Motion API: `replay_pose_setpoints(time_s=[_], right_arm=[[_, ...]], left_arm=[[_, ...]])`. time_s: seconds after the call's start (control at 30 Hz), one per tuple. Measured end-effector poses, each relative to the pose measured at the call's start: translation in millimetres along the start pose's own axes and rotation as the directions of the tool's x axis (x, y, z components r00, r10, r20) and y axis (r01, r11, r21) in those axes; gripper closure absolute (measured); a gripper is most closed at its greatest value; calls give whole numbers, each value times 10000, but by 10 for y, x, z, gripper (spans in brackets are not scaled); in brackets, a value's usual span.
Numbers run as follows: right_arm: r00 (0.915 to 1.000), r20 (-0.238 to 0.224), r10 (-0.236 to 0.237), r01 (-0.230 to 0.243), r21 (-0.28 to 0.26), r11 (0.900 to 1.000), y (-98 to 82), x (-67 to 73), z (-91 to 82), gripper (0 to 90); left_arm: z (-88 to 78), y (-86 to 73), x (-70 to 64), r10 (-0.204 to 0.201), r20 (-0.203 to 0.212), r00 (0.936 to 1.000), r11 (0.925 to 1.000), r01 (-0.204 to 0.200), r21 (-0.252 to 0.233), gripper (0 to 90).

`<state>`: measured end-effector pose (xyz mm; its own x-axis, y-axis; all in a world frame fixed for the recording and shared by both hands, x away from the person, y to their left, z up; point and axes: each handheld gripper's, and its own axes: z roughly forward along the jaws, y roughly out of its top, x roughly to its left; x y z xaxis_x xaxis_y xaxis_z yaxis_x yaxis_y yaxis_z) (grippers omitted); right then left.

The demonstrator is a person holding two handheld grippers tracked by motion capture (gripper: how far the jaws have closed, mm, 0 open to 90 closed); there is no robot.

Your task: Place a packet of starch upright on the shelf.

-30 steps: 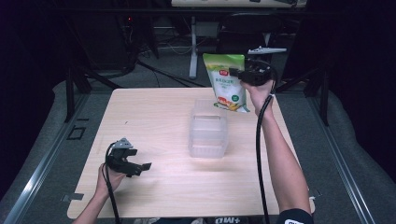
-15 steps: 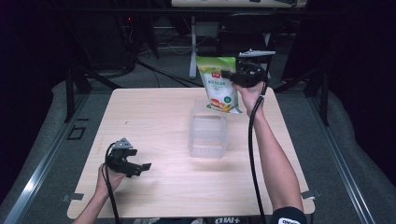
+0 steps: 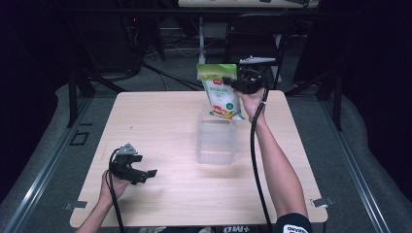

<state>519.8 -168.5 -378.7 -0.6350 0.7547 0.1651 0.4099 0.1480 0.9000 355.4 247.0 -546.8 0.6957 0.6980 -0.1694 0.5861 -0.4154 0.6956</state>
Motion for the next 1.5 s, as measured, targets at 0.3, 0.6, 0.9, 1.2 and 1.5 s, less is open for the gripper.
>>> replay_pose_setpoints(time_s=[0.3,0.6,0.9,1.2,1.5], right_arm=[[9997,-233,31,-32,-77,10000,-78,-19,151,900],[9991,-394,148,-150,-42,9999,-168,-28,275,900],[9991,-423,63,-60,69,10000,-225,-2,405,900],[9992,-404,-60,64,113,9999,-306,-13,523,900],[9988,-481,-129,134,113,9998,-390,-46,597,900]], left_arm=[[-7,-1,3,10,36,10000,10000,-10,-24,67],[-9,2,4,49,26,10000,10000,-49,-36,68],[-13,-3,3,-5,49,10000,10000,5,-45,68],[-16,-2,3,42,53,10000,10000,-42,-37,68],[-17,0,-1,45,60,10000,10000,-45,-44,68]])
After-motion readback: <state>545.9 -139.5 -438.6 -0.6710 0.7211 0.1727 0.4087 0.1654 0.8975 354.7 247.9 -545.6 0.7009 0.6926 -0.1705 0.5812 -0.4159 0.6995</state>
